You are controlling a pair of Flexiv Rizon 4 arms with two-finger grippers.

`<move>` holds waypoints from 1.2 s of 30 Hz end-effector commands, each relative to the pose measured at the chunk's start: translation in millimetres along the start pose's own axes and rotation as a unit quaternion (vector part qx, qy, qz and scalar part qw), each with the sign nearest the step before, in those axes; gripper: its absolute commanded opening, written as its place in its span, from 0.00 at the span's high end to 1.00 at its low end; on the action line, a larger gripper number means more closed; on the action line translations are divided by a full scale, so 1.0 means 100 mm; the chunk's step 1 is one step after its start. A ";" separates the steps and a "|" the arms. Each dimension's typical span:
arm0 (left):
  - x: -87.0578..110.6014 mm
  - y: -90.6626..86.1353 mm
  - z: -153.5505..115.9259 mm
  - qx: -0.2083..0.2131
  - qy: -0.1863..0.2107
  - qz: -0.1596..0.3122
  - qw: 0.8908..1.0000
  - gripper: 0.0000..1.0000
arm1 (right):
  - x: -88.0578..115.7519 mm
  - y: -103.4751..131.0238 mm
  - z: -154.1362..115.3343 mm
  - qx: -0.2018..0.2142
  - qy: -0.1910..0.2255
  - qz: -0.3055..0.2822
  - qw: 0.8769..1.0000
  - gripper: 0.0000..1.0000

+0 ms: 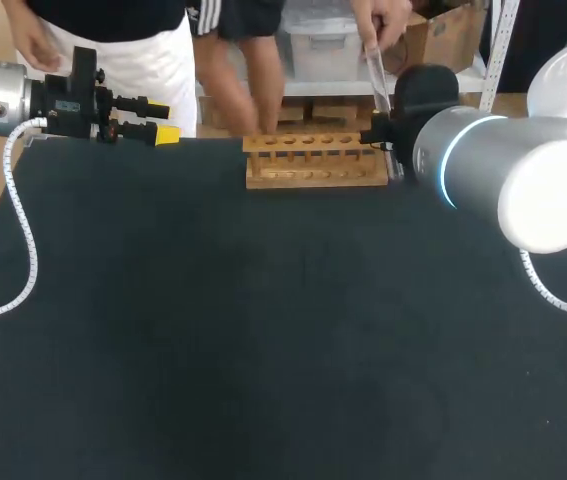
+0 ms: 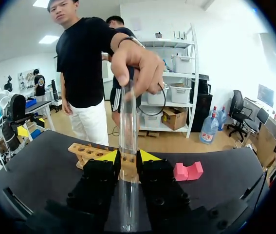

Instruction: Grasp the test tube, adjust it, and insert it.

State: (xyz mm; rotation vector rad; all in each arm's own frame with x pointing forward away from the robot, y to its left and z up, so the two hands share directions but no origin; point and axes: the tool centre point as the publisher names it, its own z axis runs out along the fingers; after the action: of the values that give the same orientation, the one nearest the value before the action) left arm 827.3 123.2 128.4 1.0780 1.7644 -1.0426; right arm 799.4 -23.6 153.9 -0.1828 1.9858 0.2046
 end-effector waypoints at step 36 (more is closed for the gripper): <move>0.01 0.01 0.00 0.001 -0.001 0.001 1.000 0.00 | 0.19 0.18 0.31 0.057 0.029 0.025 0.998 1.00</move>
State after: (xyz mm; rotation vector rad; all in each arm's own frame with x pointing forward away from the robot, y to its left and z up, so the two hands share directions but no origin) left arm 827.3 123.3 128.4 1.0779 1.7644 -1.0425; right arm 807.2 -14.2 127.3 -0.0984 2.0255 0.1785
